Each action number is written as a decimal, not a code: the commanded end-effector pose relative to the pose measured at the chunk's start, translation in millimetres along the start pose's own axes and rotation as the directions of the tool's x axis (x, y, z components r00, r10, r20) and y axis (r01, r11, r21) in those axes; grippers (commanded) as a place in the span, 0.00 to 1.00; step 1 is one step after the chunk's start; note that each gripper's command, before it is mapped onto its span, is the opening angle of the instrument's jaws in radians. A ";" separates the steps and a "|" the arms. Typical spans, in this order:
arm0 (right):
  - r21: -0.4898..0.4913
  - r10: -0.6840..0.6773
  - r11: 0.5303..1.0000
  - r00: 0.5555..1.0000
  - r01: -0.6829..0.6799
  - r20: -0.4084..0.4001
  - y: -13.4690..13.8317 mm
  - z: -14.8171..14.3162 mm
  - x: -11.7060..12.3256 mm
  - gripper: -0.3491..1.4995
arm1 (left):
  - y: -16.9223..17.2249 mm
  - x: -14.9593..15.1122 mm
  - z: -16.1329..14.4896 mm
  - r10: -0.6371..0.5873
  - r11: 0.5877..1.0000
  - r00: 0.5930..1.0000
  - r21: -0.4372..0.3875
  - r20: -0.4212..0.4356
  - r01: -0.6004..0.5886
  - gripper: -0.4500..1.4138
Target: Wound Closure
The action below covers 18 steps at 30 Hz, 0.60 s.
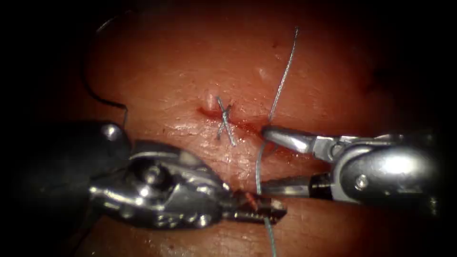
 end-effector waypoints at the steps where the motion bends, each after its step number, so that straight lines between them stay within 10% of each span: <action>1: -0.001 -0.010 1.000 1.000 0.010 -0.002 0.2 1.2 -0.3 0.40 | -0.4 -0.4 0.7 0.002 1.000 1.000 0.001 0.000 -0.002 0.00; 6: -0.004 -0.045 0.999 0.999 0.045 -0.001 0.2 2.1 0.0 0.30 | -0.4 -0.6 0.7 0.002 1.000 1.000 0.001 0.000 -0.002 0.00; 9: 0.064 -0.070 0.996 0.997 0.068 0.020 -0.1 2.3 -0.1 0.00 | -0.4 -0.5 0.7 0.002 1.000 1.000 0.001 0.000 -0.002 0.00; 18: 0.155 -0.108 0.983 0.992 0.097 0.060 -0.8 1.7 -2.4 0.00 | -0.7 -0.6 0.0 -0.001 1.000 1.000 0.001 -0.002 0.001 0.00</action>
